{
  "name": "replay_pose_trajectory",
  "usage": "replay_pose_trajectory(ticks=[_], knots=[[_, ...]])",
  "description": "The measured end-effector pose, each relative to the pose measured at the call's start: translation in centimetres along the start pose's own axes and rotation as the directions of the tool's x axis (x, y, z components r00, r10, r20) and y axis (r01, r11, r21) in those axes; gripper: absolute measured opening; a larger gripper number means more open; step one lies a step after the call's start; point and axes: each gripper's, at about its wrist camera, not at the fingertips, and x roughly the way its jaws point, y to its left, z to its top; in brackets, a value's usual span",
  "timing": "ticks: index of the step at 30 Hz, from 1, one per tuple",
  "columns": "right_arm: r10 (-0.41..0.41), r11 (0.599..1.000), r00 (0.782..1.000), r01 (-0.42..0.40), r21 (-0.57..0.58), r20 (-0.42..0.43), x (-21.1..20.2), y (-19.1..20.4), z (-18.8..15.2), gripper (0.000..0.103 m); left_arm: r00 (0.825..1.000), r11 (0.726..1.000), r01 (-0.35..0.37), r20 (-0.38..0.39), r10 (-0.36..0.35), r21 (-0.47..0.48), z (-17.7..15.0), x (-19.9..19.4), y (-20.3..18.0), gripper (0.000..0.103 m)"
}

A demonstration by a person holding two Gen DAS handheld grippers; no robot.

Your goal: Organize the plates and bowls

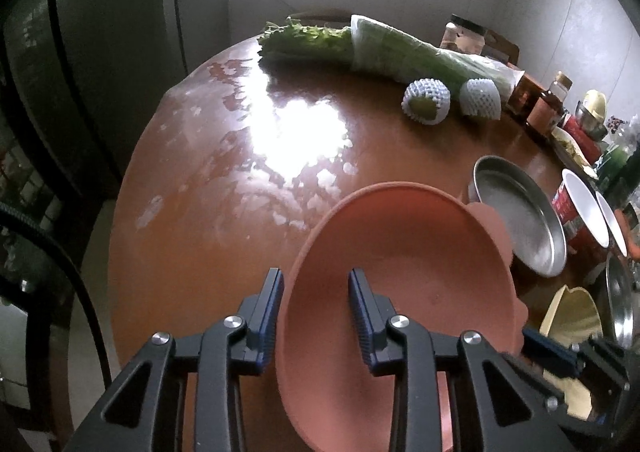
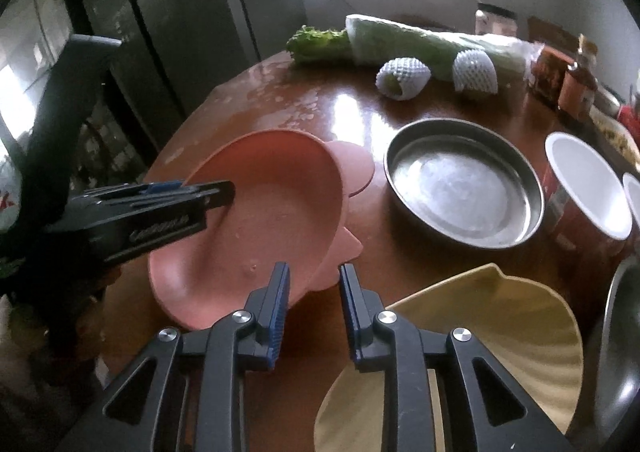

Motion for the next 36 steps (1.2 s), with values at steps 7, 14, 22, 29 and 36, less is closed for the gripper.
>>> replay_pose_trajectory(ticks=[7, 14, 22, 29, 36], knots=[[0.035, 0.999, 0.999, -0.035, 0.031, 0.007, -0.4, 0.0, -0.1, 0.029, 1.0, 1.0, -0.012, -0.01, 0.012, 0.008, 0.9, 1.1, -0.2, 0.034], [0.061, 0.997, 0.998, -0.061, 0.051, 0.003, -0.4, -0.2, -0.3, 0.03, 1.0, 1.0, -0.022, -0.004, 0.022, 0.017, 1.3, 1.4, -0.3, 0.034], [0.038, 0.999, 0.999, -0.039, 0.022, 0.023, -0.7, 0.3, -0.5, 0.03, 1.0, 1.0, 0.009, -0.007, -0.009, -0.012, 1.4, 1.5, 0.3, 0.034], [0.021, 0.999, 0.999, -0.022, 0.024, 0.029, -0.6, 0.1, -0.5, 0.032, 1.0, 1.0, 0.01, 0.0, -0.01, -0.021, 1.3, 1.2, 0.4, 0.034], [0.008, 1.0, 0.998, -0.01, 0.029, 0.059, -1.5, -0.2, -0.3, 0.033, 0.999, 0.999, -0.007, 0.048, 0.008, -0.033, 1.1, -0.7, 0.5, 0.044]])
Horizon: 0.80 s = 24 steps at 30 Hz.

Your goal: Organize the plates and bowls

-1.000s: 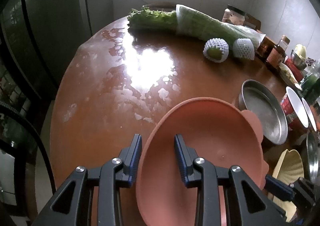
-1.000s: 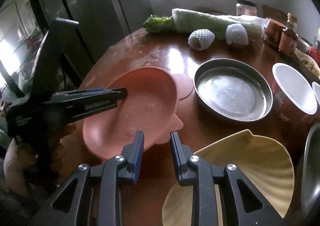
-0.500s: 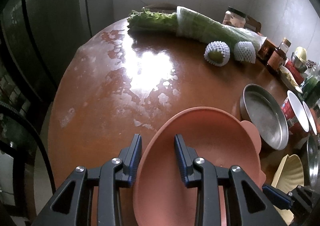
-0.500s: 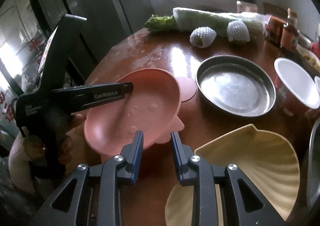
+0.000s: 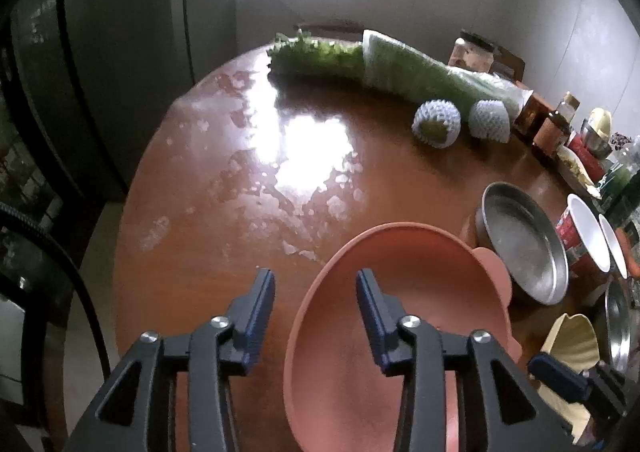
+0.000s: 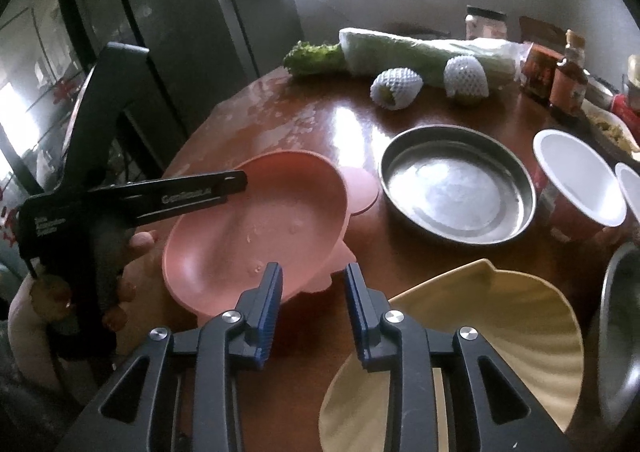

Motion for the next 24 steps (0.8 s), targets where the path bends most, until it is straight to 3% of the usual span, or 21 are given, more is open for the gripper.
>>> replay_pose_trajectory(ticks=[9, 24], knots=[[-0.047, 0.999, 0.997, 0.046, 0.012, 0.065, -2.3, -0.9, 0.2, 0.034, 0.998, 1.0, 0.011, 0.059, -0.011, 0.004, -0.8, -3.4, -1.2, 0.051], [-0.11, 0.993, 0.986, 0.103, 0.063, 0.124, -6.0, -3.3, -0.5, 0.041, 0.989, 0.998, 0.047, 0.135, -0.052, 0.044, -3.1, -8.1, -4.5, 0.053]])
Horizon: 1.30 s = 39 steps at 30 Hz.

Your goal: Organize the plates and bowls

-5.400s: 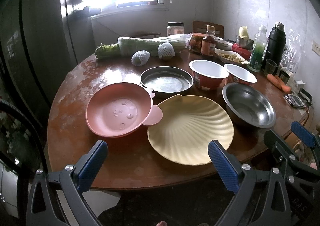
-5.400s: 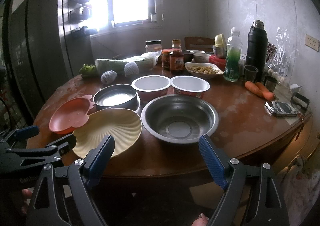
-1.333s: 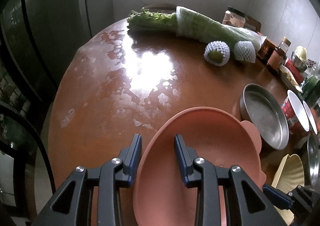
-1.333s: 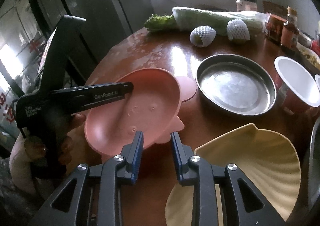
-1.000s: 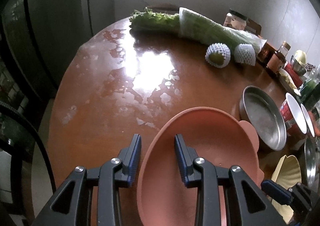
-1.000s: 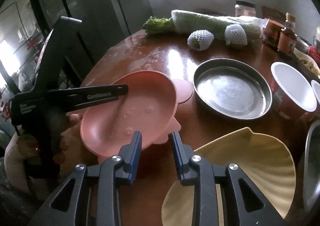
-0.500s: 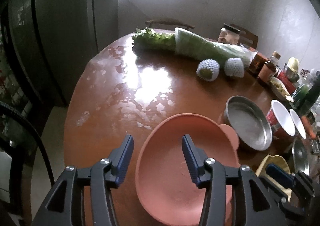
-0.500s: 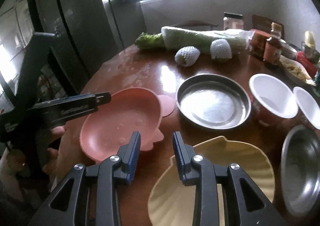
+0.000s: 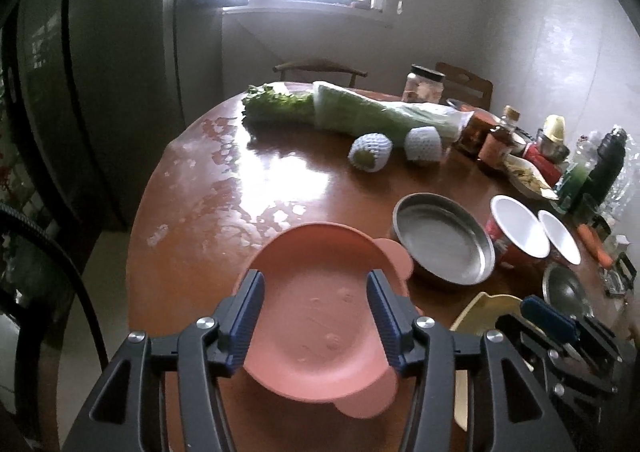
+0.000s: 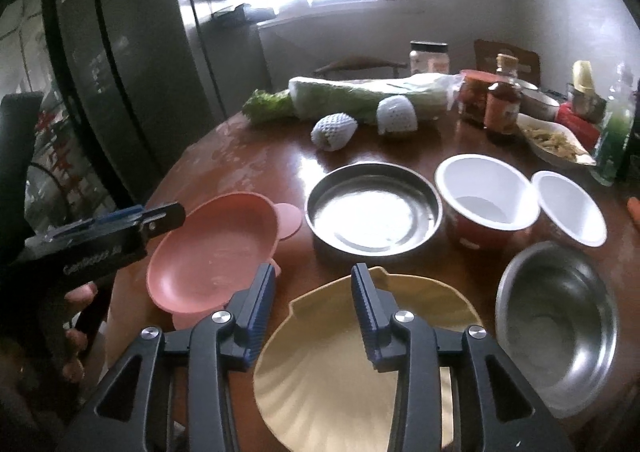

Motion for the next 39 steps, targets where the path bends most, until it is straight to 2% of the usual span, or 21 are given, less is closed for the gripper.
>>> replay_pose_trajectory(ticks=[5, 8, 28, 39], knots=[[-0.011, 1.0, 0.999, 0.01, 0.017, 0.039, -1.7, -0.8, 0.1, 0.043, 1.0, 1.0, 0.005, 0.023, -0.006, 0.021, -0.3, -1.5, -1.5, 0.055], [-0.022, 1.0, 0.997, 0.021, 0.024, 0.068, -2.9, -1.4, 0.2, 0.047, 0.999, 0.999, 0.004, 0.045, -0.006, 0.031, -0.4, -2.4, -2.4, 0.061], [-0.103, 0.993, 0.983, 0.094, 0.065, 0.15, -9.0, -4.5, -1.0, 0.051, 0.996, 0.993, 0.064, 0.055, -0.069, 0.097, -1.5, -5.3, -6.8, 0.062], [-0.137, 0.989, 0.979, 0.126, 0.083, 0.148, -11.1, -5.6, -2.4, 0.051, 0.996, 0.99, 0.086, -0.008, -0.086, 0.111, -3.3, -4.0, -8.0, 0.062]])
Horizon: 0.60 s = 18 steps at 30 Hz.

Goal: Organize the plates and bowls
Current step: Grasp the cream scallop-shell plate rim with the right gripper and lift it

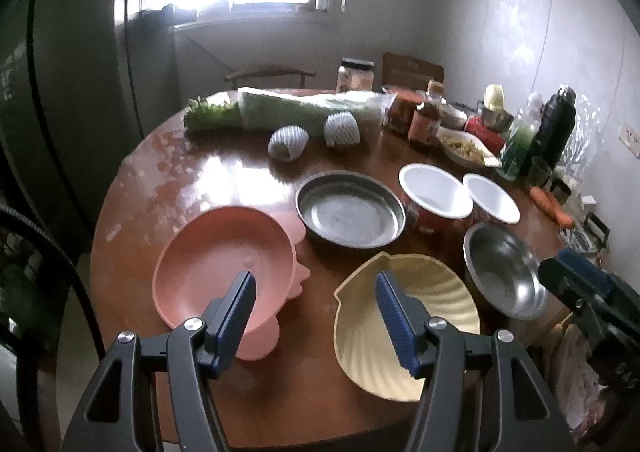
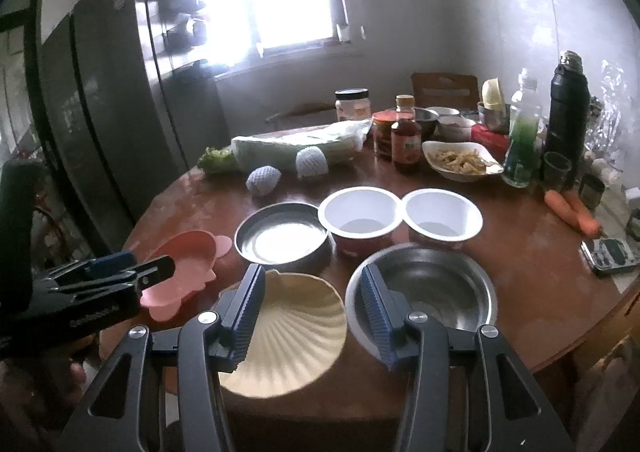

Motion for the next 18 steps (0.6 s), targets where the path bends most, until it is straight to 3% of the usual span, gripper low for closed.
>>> replay_pose_trajectory(ticks=[18], knots=[[0.014, 1.0, 0.988, -0.013, 0.006, -0.154, 2.4, 0.0, -5.0, 0.051, 0.993, 1.0, 0.027, -0.118, -0.026, 0.005, -3.5, 3.6, -0.4, 0.062]])
